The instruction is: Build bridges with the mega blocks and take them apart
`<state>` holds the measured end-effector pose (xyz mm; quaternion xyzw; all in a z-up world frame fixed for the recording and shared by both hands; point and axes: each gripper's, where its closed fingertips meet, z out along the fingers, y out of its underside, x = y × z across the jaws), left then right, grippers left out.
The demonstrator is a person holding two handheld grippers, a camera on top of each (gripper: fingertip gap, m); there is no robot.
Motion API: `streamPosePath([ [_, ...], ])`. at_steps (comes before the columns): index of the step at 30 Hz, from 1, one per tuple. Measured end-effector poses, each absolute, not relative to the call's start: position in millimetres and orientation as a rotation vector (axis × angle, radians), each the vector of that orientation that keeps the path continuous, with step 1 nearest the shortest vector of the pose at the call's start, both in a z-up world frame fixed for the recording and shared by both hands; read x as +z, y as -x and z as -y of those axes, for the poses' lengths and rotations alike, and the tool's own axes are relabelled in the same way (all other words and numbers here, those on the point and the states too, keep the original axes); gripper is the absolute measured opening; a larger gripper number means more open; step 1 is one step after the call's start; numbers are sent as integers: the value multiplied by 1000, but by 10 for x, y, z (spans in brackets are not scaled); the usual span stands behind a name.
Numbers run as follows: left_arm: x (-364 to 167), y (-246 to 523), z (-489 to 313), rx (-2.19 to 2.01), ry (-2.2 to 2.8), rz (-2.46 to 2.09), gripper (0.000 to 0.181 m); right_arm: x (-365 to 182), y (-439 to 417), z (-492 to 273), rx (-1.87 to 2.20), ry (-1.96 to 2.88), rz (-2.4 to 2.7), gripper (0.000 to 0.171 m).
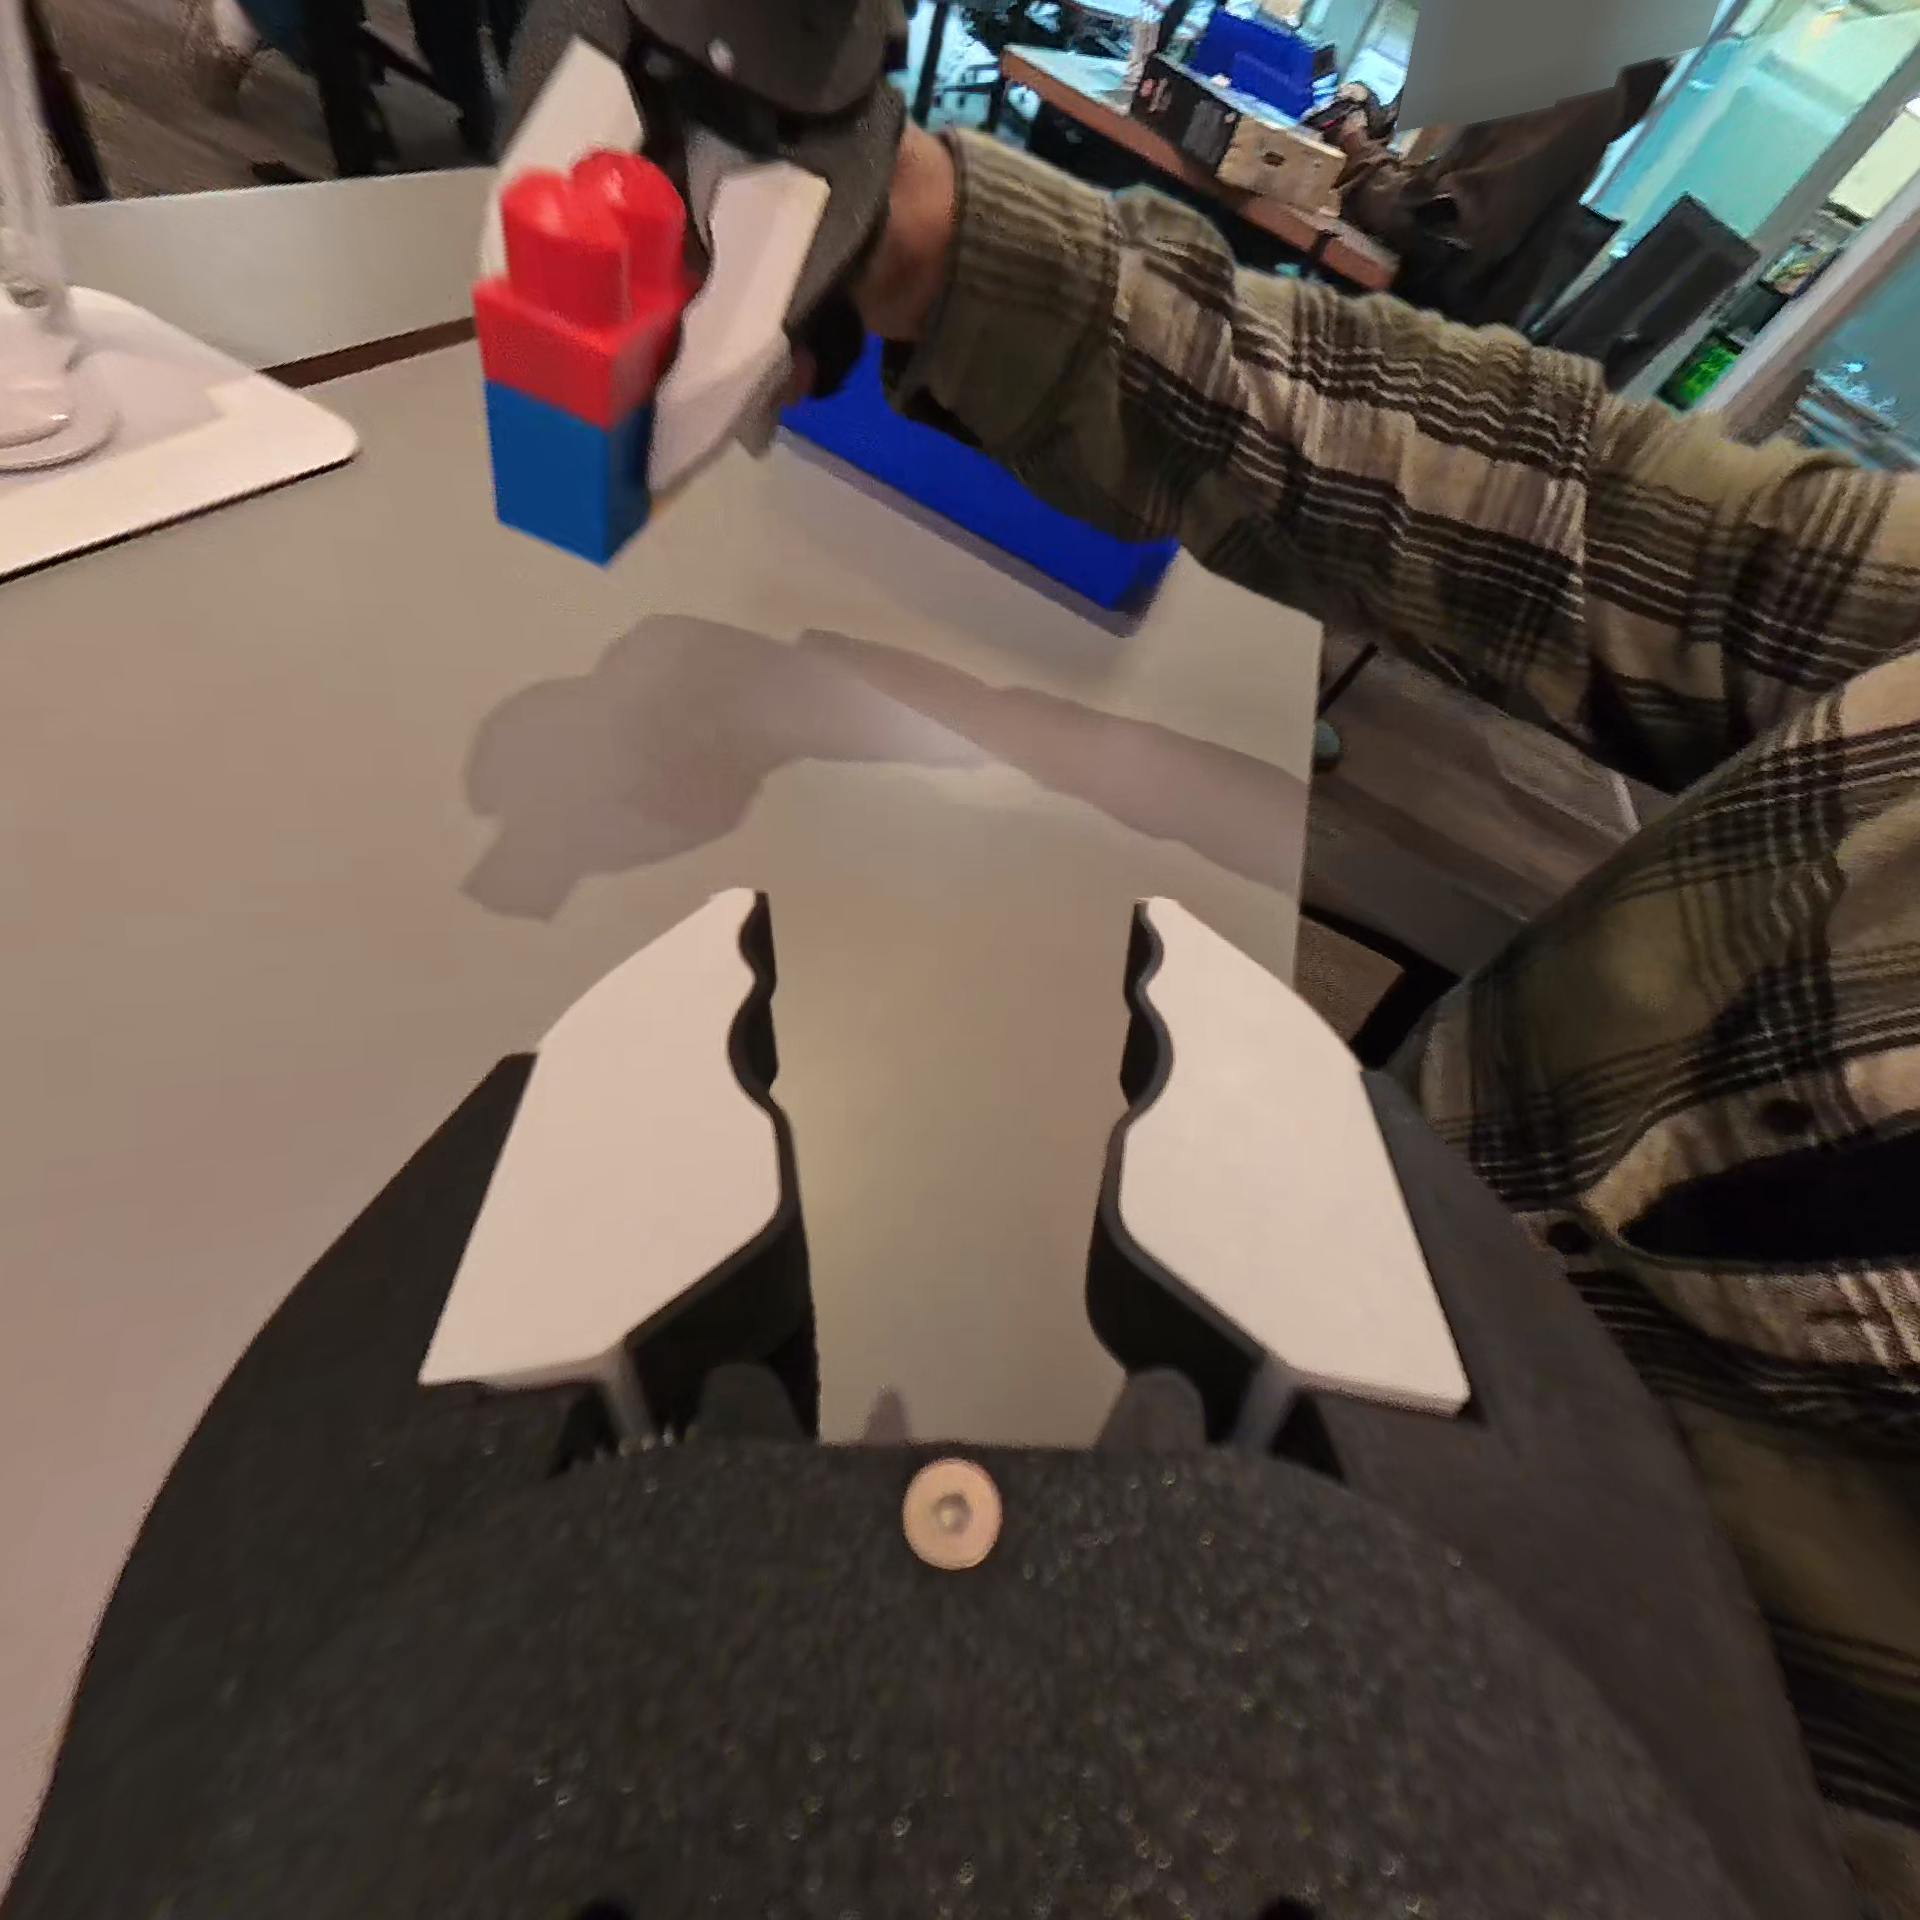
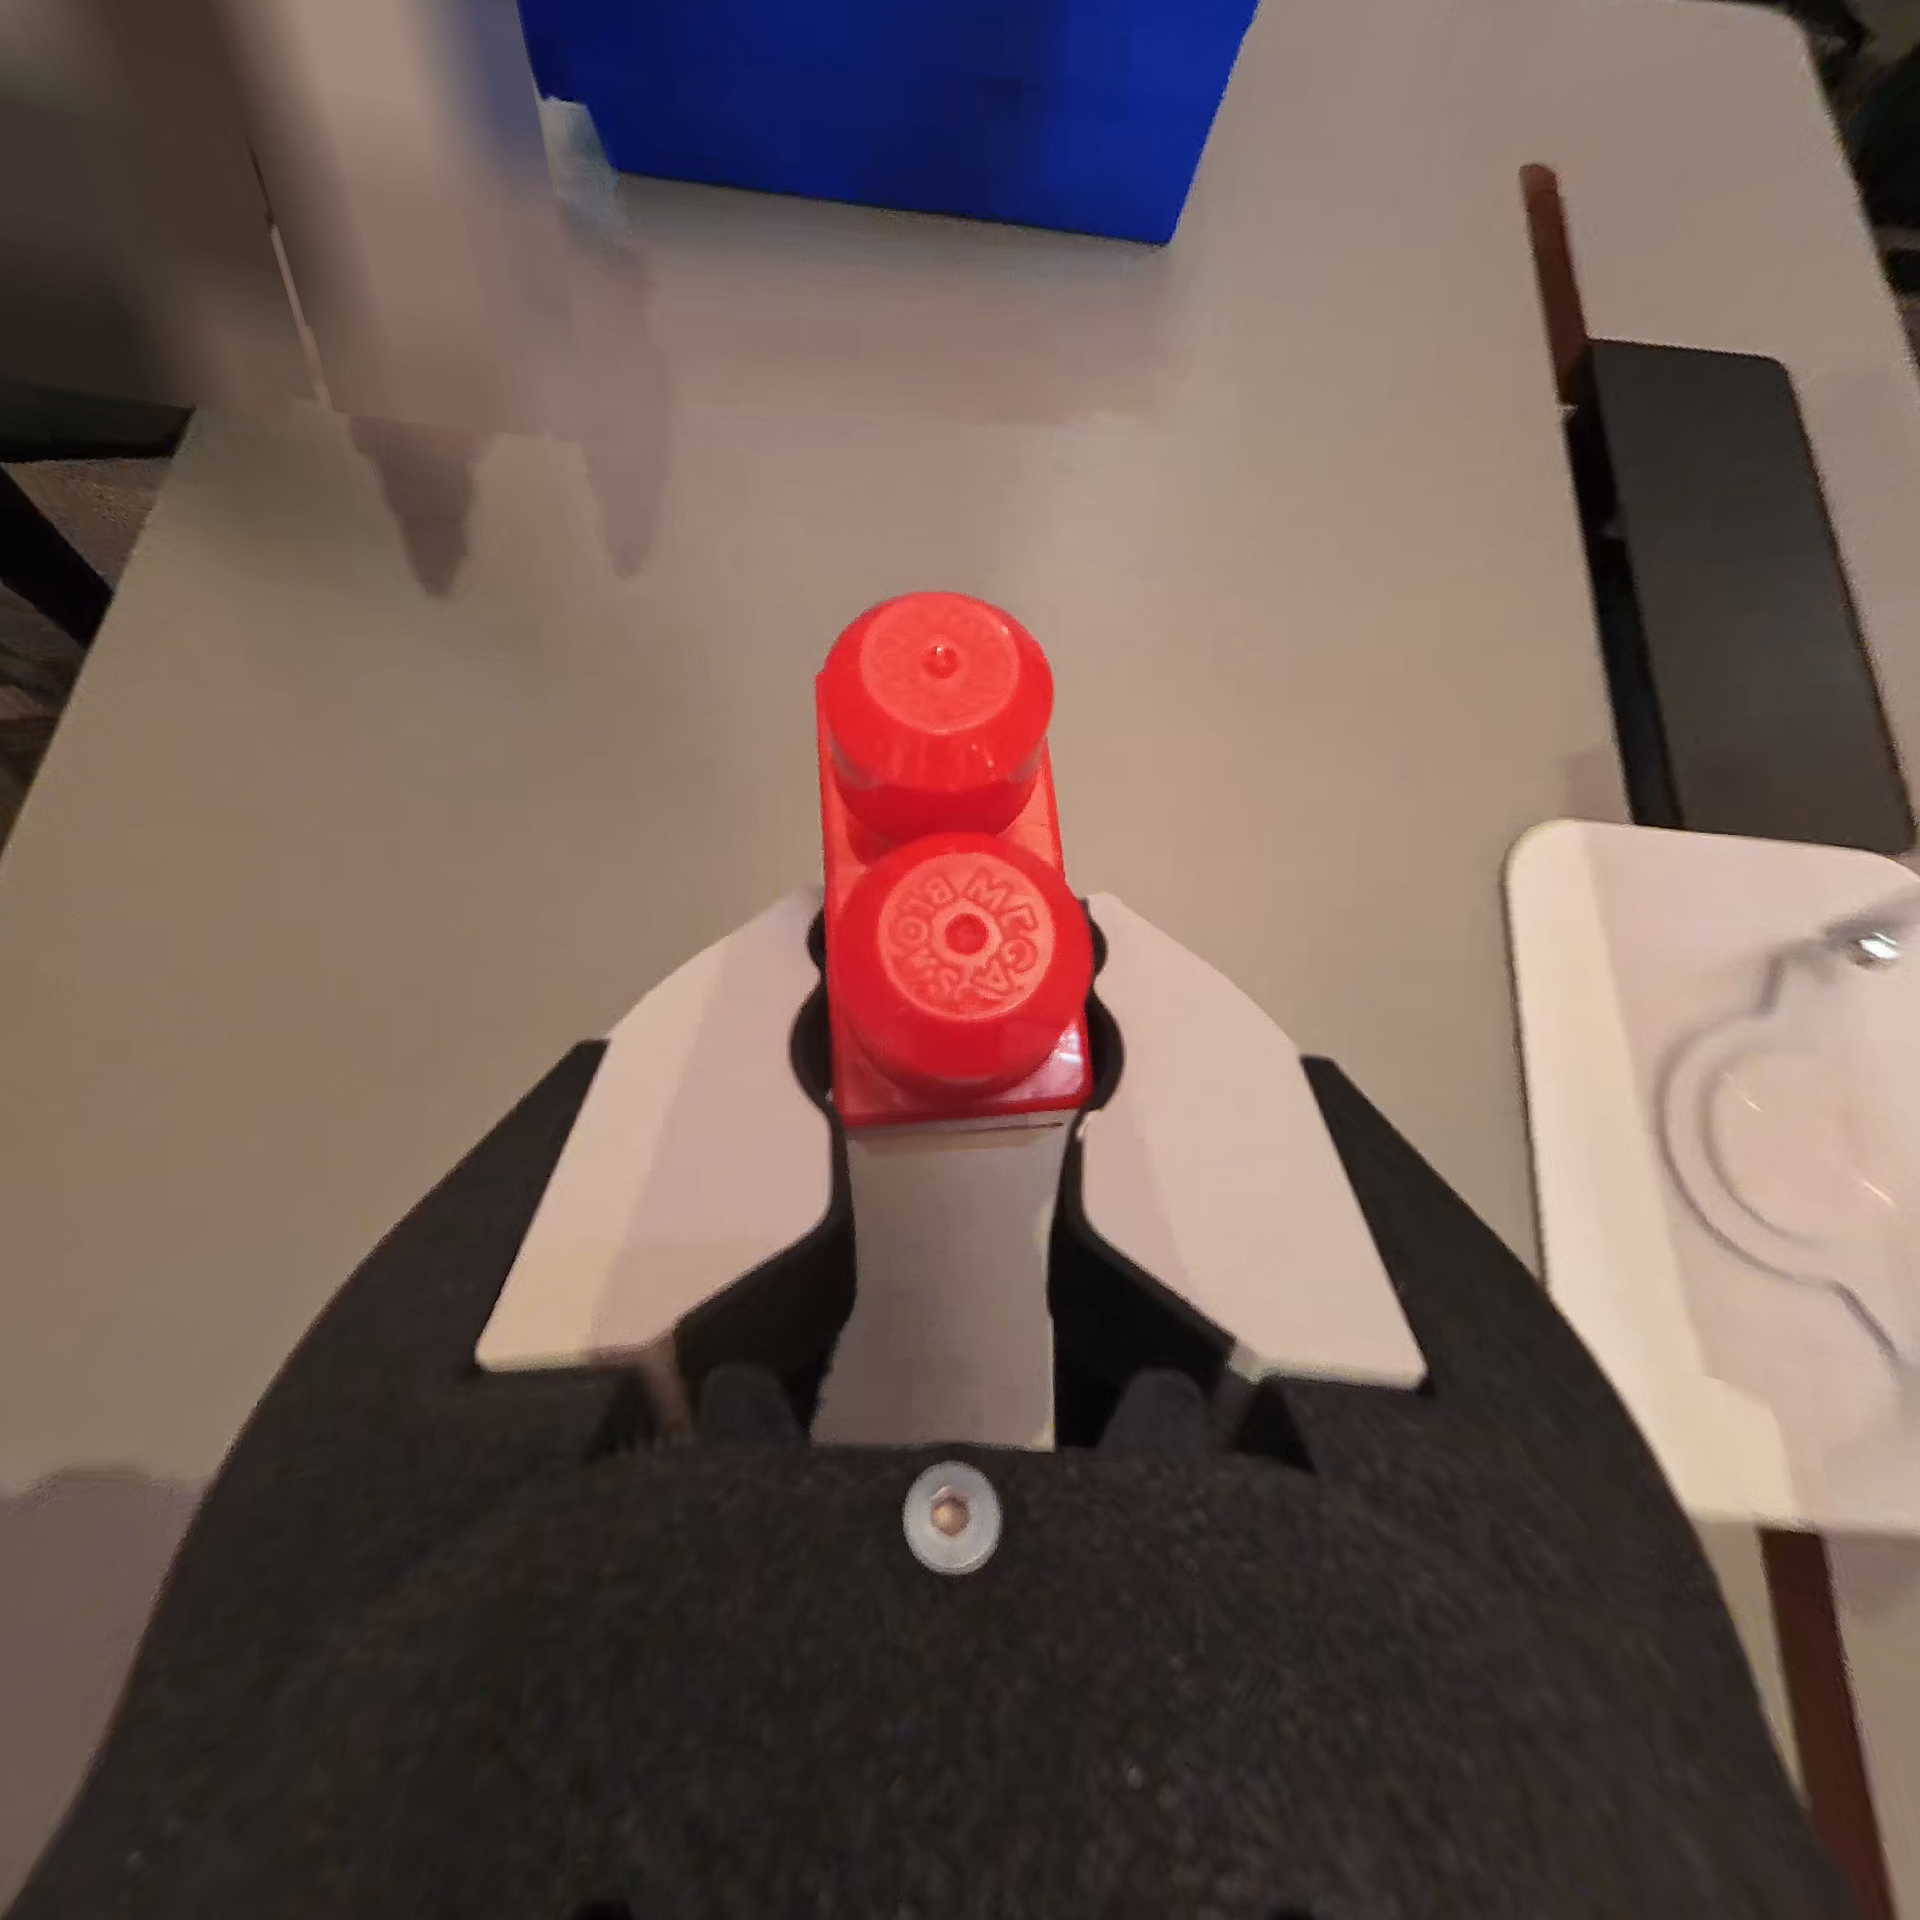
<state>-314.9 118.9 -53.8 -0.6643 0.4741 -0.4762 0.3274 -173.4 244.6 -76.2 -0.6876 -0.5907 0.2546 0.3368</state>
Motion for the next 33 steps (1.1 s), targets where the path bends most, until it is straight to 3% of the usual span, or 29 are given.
streamPosePath([
  [9, -727, 2946, -688, -1352, 1725, -1334, 63, -68, 349, -2204, 507, 1853, 1375, 41],
  [16, -906, 2847, -599, -1441, 1758, -1340, 61, 22, -584, -2015, 381, 1957, 1254, 41],
  [28, -946, 2847, -302, -1455, 1811, -1423, 59, -510, -2037, -1761, 213, 2210, 1128, 42],
  [33, -875, 2838, -230, -1450, 1799, -1439, 56, -827, -2257, -1728, 261, 2249, 1124, 42],
])
